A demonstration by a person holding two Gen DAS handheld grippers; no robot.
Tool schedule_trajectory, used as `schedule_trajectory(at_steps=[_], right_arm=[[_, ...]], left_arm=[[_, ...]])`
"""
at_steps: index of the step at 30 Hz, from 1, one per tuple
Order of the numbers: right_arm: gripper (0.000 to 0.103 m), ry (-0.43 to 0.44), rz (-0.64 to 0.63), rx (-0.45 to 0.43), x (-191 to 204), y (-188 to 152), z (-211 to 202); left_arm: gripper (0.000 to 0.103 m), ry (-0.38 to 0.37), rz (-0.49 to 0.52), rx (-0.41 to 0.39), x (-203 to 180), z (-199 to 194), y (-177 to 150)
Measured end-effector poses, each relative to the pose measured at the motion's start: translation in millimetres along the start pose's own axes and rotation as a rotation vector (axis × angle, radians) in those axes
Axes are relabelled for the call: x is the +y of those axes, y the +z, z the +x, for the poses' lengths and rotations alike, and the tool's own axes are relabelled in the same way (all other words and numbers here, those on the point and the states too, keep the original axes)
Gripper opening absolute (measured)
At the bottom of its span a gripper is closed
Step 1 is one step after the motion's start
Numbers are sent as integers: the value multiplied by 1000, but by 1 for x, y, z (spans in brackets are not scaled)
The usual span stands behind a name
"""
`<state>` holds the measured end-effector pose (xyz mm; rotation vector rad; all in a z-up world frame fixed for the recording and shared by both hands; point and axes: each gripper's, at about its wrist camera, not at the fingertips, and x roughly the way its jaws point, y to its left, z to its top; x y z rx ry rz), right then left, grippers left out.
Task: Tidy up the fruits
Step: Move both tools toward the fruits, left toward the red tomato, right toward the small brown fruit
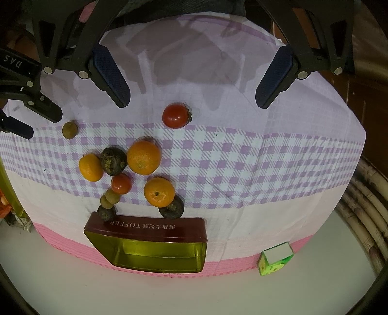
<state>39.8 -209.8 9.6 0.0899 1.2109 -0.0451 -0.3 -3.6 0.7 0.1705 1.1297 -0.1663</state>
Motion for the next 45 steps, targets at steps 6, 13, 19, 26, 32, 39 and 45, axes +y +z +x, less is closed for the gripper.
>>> schedule_trajectory(at_steps=[6,13,19,26,32,39,45], right_arm=[[78,2,5,7,-1,0,1],[78,9,6,15,-2,-1,4],[78,12,0,17,1,-1,4],[76,18,-6,21,2,0,5],[76,23,-10,26,2,0,6],[76,40,12,49,-2,-1,13],[73,55,11,70,-1,-1,20]], left_arm=[[102,-1,6,6,-1,2,0],[102,2,7,10,-1,3,0],[102,6,11,10,-1,3,-1],[102,7,8,12,0,4,-1],[102,1,1,21,1,6,-2],[102,-5,-8,39,2,12,-3],[102,-17,-12,50,3,16,-3]])
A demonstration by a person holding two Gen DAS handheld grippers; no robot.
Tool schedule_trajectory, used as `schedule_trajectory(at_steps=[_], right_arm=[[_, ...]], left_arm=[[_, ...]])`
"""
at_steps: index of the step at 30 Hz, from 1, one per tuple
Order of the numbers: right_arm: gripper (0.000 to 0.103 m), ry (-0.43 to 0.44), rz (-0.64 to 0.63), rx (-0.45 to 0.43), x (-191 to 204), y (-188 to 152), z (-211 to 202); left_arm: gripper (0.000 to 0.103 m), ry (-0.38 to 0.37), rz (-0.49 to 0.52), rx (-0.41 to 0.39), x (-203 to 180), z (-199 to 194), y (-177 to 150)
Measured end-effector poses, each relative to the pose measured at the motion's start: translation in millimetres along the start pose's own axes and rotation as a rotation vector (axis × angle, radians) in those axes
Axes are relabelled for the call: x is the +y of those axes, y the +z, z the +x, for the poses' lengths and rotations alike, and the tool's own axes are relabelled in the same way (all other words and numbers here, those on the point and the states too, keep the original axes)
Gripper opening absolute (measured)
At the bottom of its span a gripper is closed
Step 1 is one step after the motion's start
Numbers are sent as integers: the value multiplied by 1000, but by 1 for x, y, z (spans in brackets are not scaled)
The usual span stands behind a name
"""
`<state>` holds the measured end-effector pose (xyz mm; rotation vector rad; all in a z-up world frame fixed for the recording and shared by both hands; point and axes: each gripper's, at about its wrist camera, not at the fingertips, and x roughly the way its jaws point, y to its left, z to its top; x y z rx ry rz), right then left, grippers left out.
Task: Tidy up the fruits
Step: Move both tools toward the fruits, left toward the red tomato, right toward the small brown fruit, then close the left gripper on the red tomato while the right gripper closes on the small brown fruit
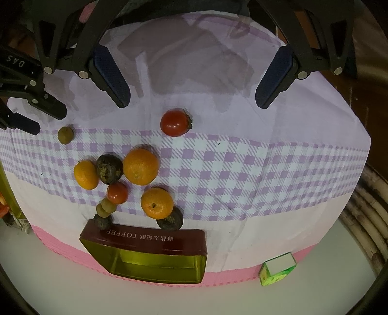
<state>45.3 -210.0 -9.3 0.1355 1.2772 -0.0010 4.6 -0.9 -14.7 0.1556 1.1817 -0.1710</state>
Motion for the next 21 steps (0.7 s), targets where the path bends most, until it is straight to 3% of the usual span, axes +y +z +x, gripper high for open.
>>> schedule_trajectory(at_steps=[15,21], right_arm=[[60,22,22,38,-2,9,22],[57,26,13,56,-5,14,28]], left_arm=[[94,-25,-5,40,0,14,4],[81,-19,-7,39,1,19,10]])
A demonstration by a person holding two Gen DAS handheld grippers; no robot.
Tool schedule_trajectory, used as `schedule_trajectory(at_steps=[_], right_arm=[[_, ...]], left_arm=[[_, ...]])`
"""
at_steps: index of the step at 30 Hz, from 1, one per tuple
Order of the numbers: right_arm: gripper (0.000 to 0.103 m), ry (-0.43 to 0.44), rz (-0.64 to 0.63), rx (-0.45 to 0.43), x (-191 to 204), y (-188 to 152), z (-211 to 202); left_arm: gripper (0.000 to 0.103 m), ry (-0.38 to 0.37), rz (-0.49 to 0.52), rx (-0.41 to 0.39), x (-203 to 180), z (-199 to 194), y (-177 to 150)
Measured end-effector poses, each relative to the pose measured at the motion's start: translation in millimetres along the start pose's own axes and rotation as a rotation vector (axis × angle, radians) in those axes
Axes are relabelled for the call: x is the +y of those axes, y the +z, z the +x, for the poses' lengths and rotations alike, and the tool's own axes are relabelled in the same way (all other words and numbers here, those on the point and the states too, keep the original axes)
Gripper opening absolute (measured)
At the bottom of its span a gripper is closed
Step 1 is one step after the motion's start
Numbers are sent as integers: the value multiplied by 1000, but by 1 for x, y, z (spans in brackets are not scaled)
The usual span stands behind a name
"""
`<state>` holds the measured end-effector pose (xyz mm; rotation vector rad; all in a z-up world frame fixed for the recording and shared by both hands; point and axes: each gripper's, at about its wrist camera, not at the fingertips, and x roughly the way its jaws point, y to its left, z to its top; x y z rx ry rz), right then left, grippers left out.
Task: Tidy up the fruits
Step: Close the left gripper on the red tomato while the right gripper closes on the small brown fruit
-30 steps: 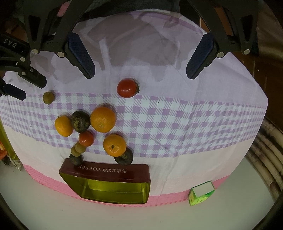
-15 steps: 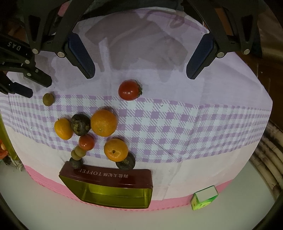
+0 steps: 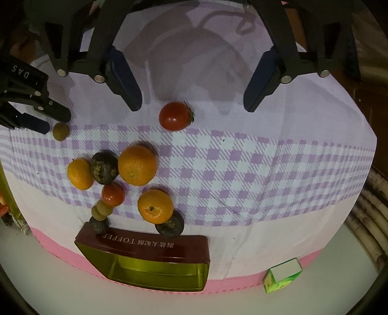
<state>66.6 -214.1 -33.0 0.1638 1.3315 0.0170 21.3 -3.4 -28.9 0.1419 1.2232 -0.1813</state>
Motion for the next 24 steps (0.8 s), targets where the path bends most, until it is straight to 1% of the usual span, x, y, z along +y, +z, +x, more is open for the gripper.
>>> schedule_trajectory(at_steps=[4,12,14,15,17,19,21,24], right_arm=[[54,-7,-13,-5,4,6,5],[45,-25,-34,-19,6,12,9],[43,-25,-33,-22,7,13,9],[41,-25,-31,-24,7,13,9],[39,-24,-29,-26,6,13,9],[37,-21,-29,-27,5,12,9],[31,-21,-35,-26,5,11,8],[29,-22,-41,-28,7,10,7]], left_arm=[[77,-11,-6,22,3,8,4],[69,-19,8,34,0,20,11],[65,-17,12,34,0,24,14],[61,-20,15,36,-1,26,15],[58,-19,18,43,-3,29,17],[53,-23,21,49,-6,33,18],[51,-30,18,49,-8,36,20],[48,-35,16,50,-9,37,18]])
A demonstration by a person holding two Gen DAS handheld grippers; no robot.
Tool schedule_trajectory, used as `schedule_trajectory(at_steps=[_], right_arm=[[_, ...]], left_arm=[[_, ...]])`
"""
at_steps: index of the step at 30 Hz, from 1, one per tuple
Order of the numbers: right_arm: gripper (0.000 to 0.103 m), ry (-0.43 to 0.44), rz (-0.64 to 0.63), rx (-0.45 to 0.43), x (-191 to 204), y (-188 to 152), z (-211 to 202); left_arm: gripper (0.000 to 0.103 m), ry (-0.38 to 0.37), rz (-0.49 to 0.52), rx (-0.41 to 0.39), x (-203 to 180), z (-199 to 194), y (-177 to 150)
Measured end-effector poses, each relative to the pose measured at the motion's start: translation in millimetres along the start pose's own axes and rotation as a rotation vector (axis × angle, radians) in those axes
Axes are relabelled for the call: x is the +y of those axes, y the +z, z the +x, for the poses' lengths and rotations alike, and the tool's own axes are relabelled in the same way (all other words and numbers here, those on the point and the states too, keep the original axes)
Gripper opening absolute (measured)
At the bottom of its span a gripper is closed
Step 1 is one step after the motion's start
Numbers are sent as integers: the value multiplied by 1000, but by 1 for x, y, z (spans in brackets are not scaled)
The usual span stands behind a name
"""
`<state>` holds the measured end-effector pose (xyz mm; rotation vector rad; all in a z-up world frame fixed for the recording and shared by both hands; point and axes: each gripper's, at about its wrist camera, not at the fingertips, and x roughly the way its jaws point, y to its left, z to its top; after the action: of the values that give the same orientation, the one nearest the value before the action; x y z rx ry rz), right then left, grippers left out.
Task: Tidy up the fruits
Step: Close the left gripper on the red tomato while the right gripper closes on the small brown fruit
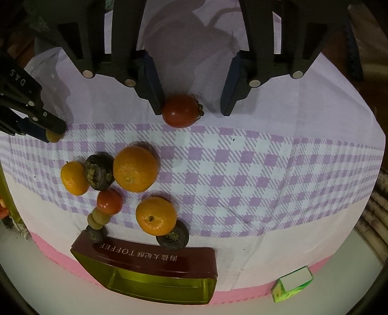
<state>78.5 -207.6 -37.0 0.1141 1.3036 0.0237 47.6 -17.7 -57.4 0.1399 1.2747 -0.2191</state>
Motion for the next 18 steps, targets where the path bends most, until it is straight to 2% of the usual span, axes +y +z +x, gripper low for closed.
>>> schedule_trajectory(at_steps=[13,18], right_arm=[[24,-1,0,-2,0,0,0],[24,-2,0,-3,0,0,0]], left_arm=[[34,-15,1,1,0,-1,1],[33,-25,-6,1,1,1,2]])
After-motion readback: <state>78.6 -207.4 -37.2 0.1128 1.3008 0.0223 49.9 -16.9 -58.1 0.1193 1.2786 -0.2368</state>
